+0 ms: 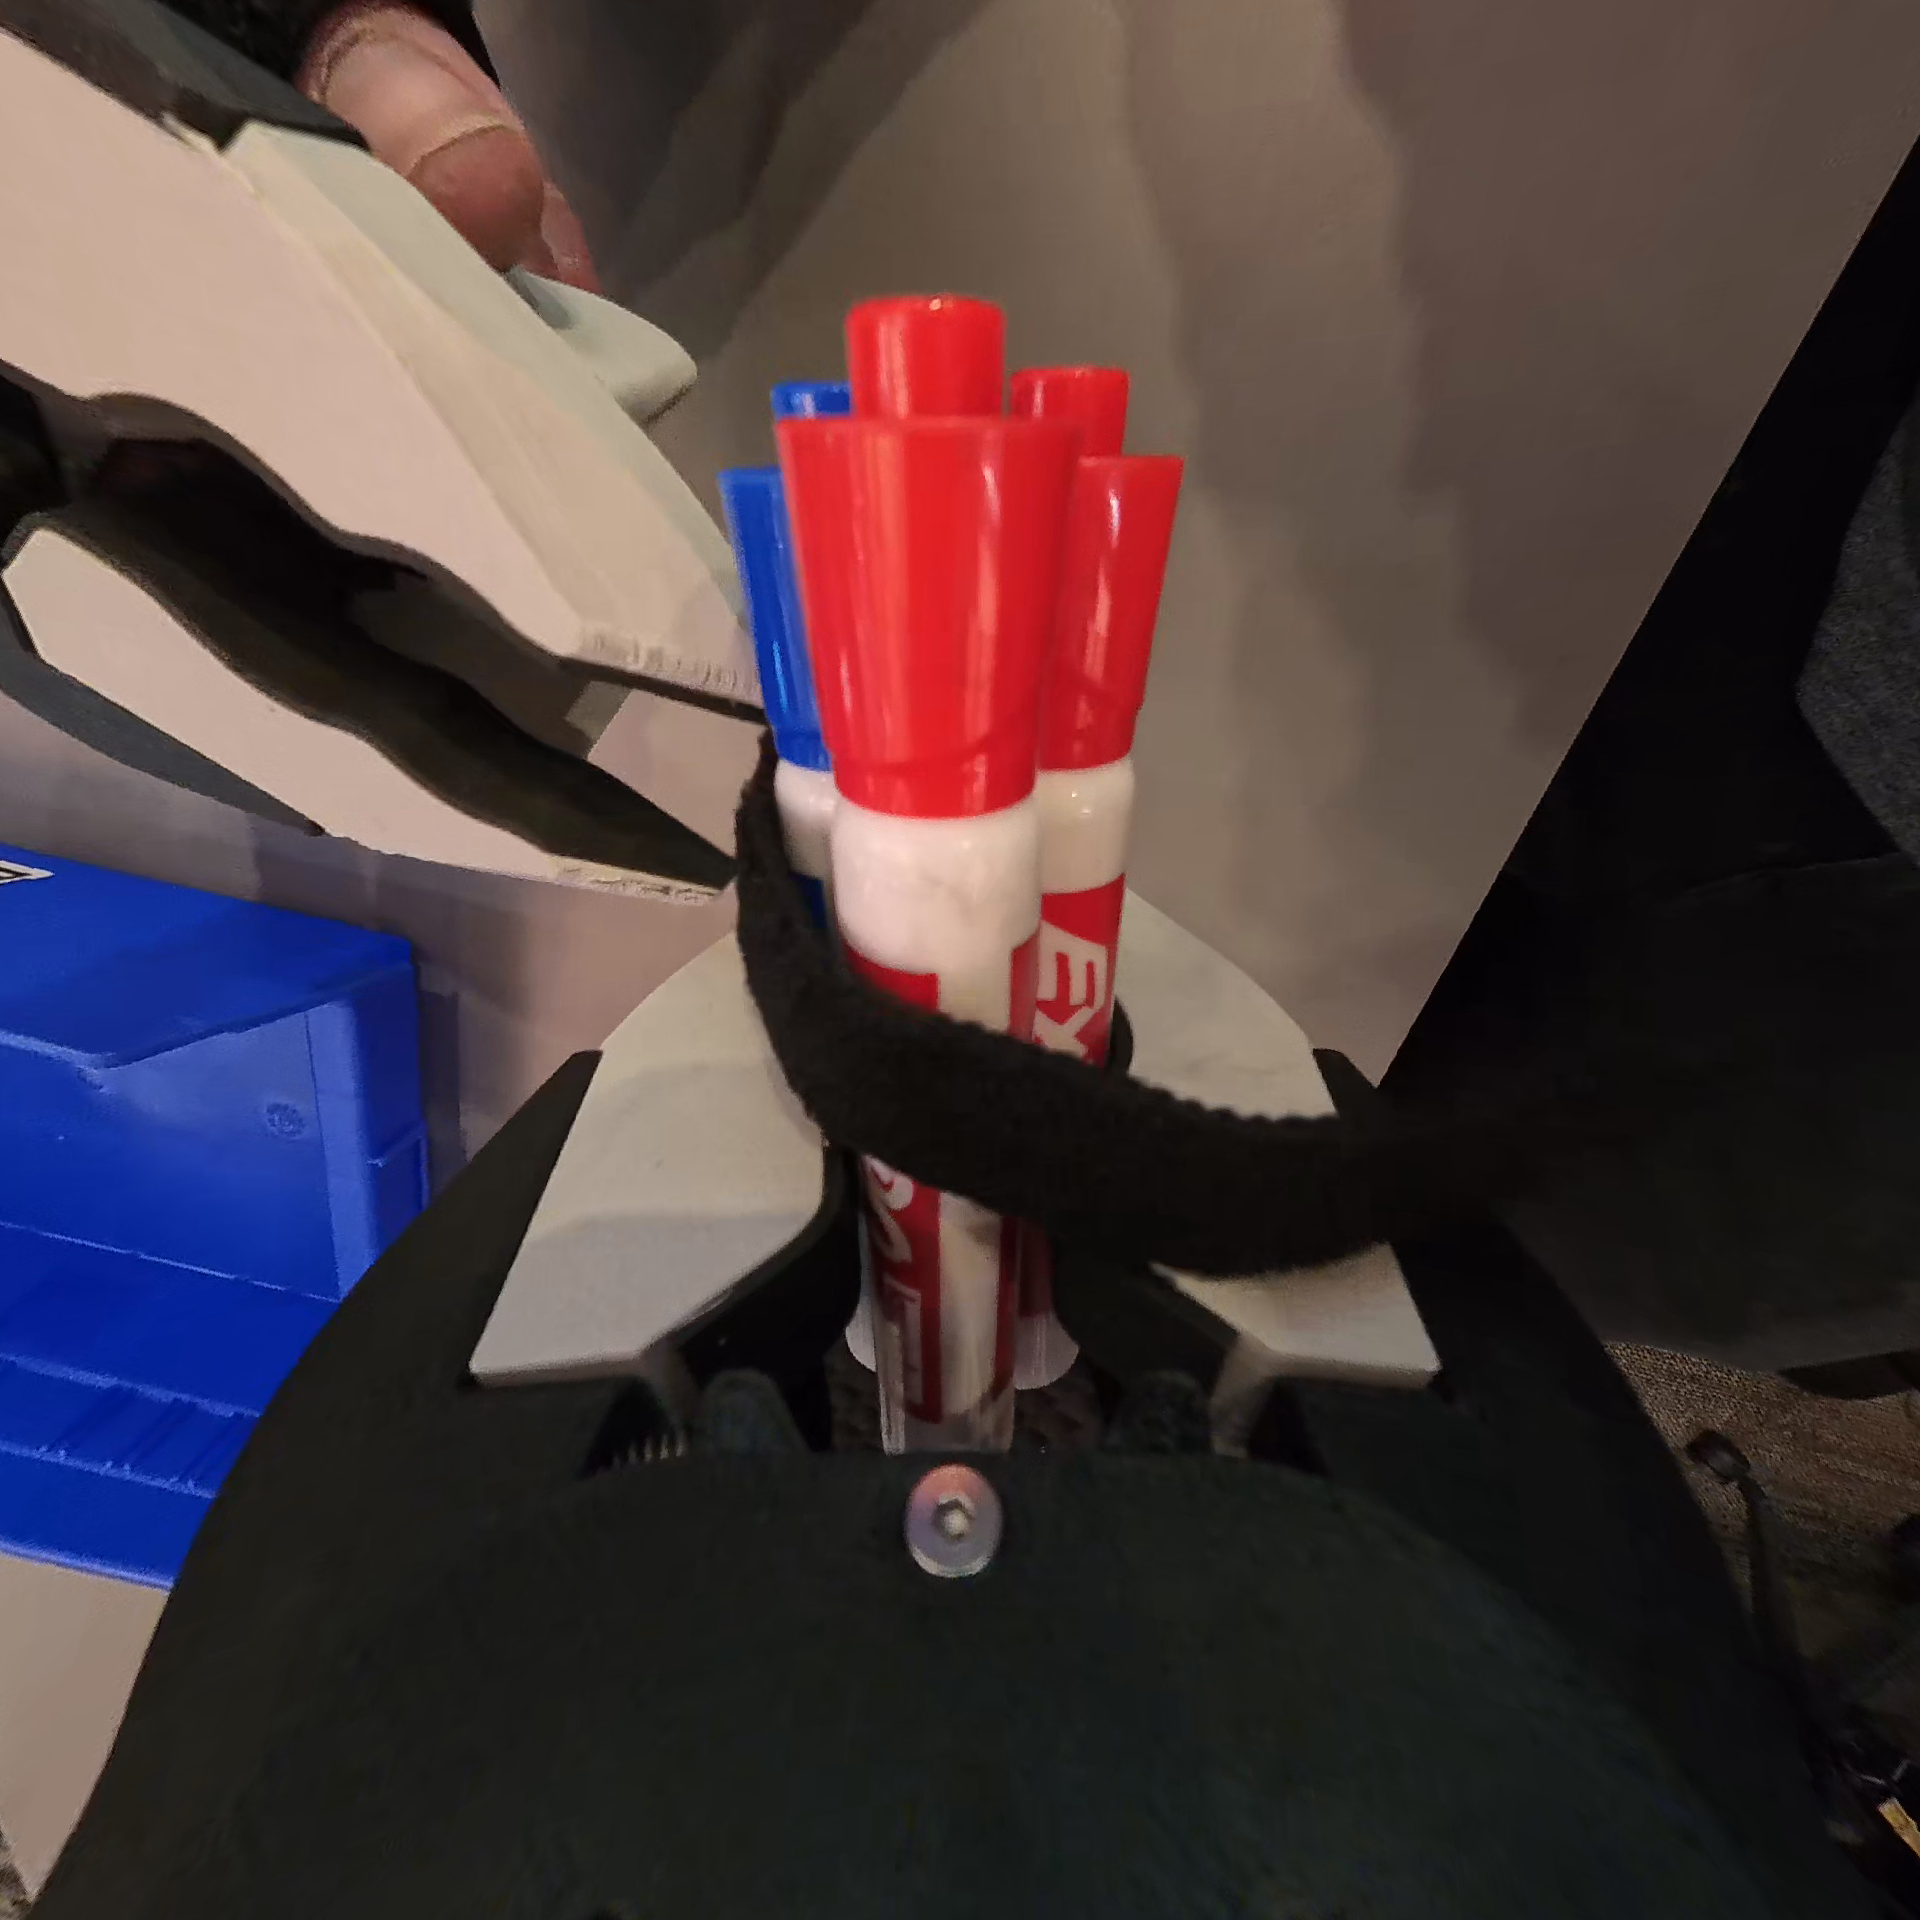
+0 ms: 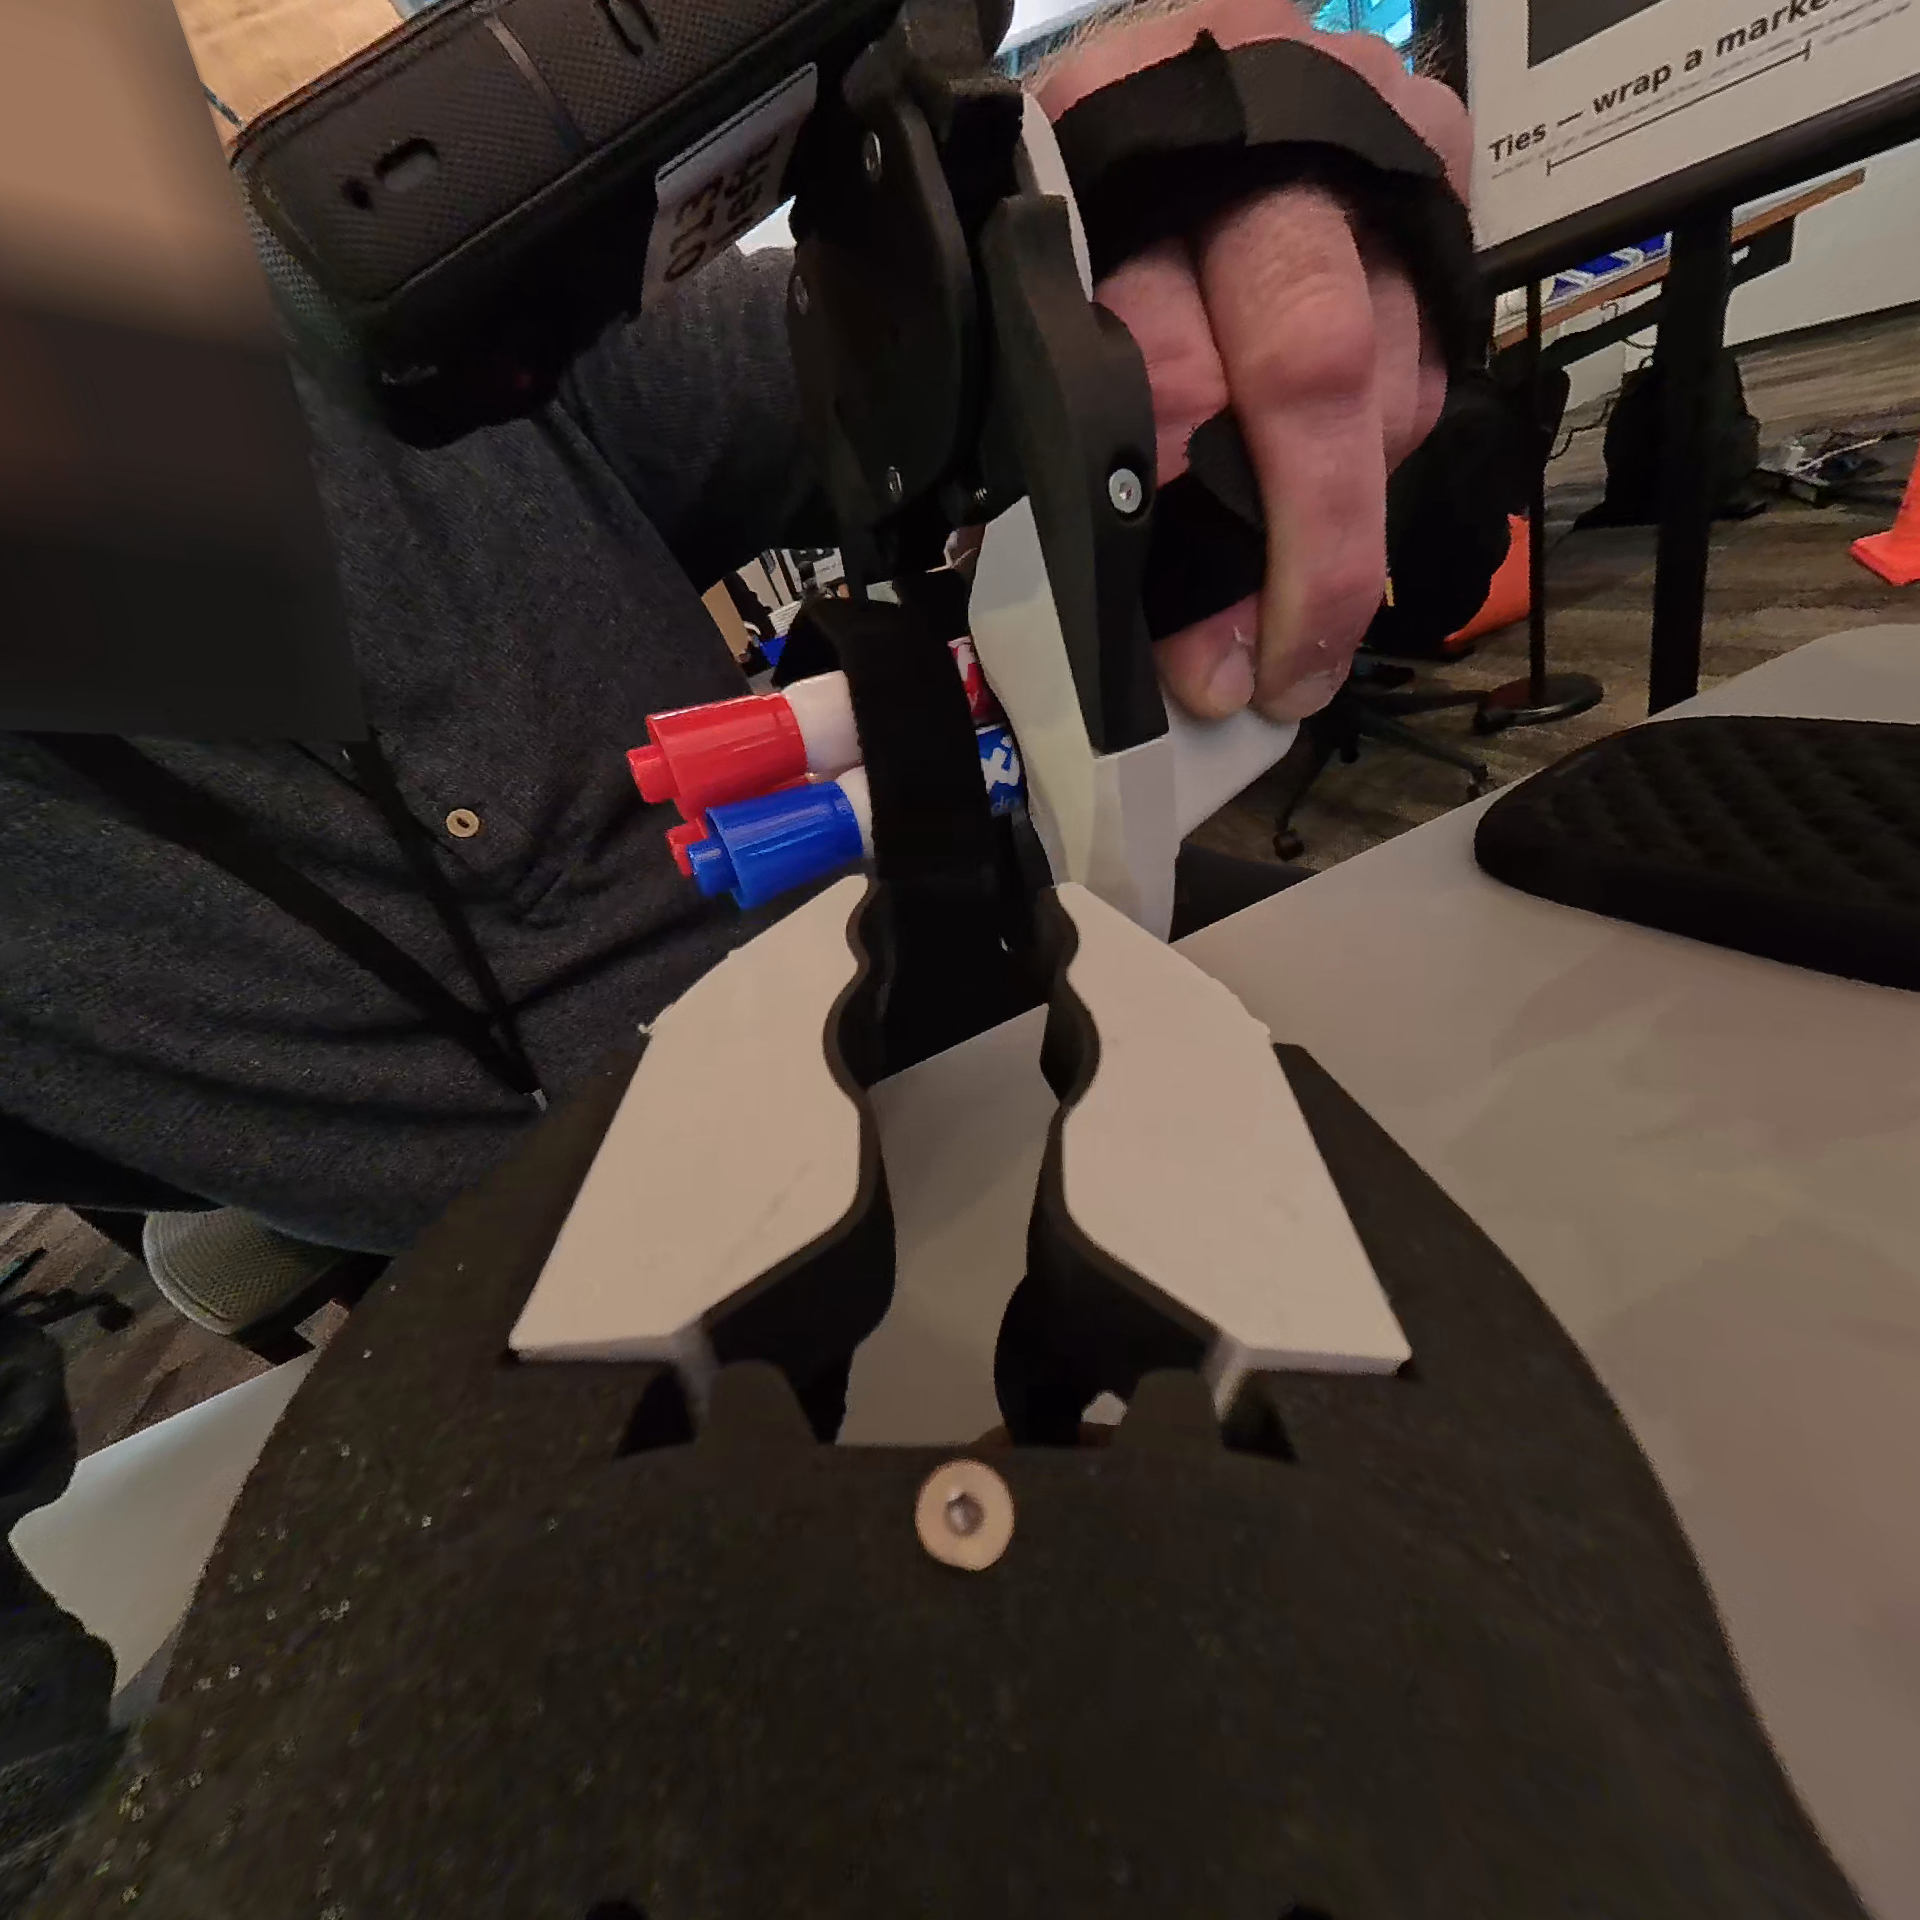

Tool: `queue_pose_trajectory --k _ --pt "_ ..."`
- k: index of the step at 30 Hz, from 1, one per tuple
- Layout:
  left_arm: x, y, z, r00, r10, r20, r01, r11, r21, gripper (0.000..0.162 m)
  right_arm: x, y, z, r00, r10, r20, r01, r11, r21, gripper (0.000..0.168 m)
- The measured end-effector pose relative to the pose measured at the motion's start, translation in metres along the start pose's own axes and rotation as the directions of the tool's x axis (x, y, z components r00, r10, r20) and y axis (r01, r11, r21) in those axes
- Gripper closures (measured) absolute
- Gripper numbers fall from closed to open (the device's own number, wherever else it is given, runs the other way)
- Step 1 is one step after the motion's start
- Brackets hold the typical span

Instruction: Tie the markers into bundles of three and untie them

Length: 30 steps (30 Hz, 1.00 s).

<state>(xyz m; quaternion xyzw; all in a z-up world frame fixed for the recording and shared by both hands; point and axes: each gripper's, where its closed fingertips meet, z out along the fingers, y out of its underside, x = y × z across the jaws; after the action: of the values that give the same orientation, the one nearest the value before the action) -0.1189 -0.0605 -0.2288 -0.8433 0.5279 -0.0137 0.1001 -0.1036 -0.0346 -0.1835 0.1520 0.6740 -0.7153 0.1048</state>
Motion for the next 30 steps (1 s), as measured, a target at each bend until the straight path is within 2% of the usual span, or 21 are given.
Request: queue_pose_trajectory --k 15,30 --pt "0.0038 -0.0027 0.0036 1.0 0.01 -0.026 -0.01 1.0 0.006 0.119 0.0035 0.004 -0.002 1.0 0.006 -0.018 -0.006 1.0 -0.013 0.143" --pt "0.0055 -0.0057 0.0074 0.999 0.016 -0.036 -0.015 1.0 0.015 0.119 0.0084 0.0027 -0.0065 0.999 0.037 -0.024 -0.036 0.999 0.035 0.138"
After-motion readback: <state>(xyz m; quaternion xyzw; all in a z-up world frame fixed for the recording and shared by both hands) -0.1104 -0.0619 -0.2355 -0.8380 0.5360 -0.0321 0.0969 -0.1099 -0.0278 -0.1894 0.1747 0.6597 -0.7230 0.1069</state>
